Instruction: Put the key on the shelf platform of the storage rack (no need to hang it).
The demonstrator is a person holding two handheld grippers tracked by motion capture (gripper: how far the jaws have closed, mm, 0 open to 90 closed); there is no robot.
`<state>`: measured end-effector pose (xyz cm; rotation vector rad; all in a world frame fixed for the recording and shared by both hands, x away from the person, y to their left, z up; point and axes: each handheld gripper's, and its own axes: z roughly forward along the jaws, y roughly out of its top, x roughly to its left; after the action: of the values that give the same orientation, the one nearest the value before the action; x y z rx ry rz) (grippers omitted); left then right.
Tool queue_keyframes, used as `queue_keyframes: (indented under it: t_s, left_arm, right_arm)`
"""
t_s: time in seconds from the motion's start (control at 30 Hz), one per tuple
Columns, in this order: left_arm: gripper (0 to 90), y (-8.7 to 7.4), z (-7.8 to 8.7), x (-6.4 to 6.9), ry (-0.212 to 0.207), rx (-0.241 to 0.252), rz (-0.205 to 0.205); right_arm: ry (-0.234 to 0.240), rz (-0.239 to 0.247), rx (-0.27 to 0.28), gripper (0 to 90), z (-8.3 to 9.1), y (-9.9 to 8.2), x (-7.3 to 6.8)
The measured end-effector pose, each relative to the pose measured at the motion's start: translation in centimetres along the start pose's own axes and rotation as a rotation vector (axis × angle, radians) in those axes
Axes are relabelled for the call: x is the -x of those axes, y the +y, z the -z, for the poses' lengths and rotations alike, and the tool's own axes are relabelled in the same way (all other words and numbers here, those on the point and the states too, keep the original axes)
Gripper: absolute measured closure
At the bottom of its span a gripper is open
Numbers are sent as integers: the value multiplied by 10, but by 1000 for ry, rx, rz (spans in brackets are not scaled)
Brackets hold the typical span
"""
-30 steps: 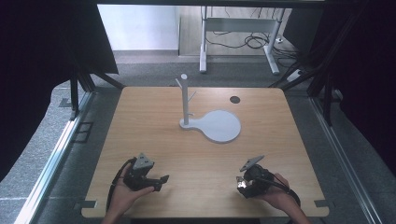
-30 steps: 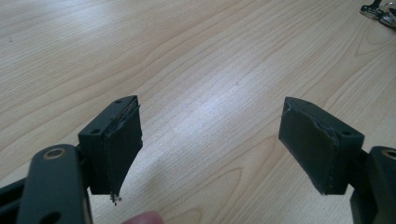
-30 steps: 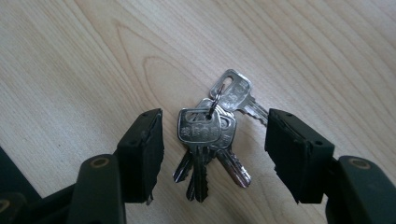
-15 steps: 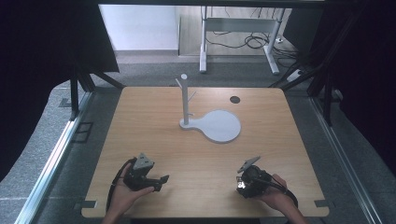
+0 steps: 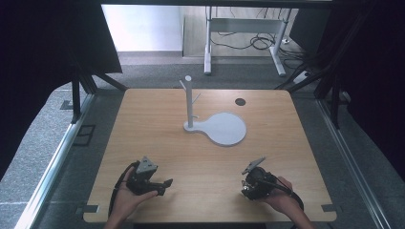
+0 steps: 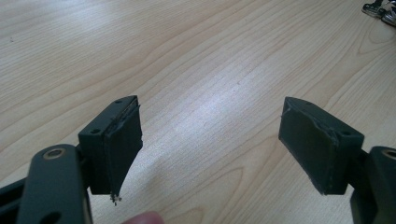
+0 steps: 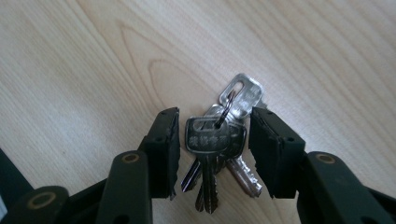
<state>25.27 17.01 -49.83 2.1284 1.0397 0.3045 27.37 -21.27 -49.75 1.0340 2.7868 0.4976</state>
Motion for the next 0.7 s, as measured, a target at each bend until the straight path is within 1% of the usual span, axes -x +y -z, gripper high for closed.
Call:
queue_keyframes:
  t_s: [0.07,0.13,0.17,0.4,0.57,0.7]
  left_arm:
    - [217,0,0,0,0,0,3]
    - [217,0,0,0,0,0,0]
    - [216,0,0,0,-1,1,0]
    - [216,0,1,-1,2,4,3]
    - [216,0,2,-1,1,6,5]
    - [216,0,2,-1,2,6,5]
  right_arm:
    - [-1,-7,7,571,1,3,1]
    - [-2,-25,10,597,1,6,3]
    - [-1,-25,13,610,1,8,3]
    - [2,-65,1,714,-2,15,6]
    - [5,-89,3,747,-1,16,8]
    - [8,-94,-5,750,-1,16,10]
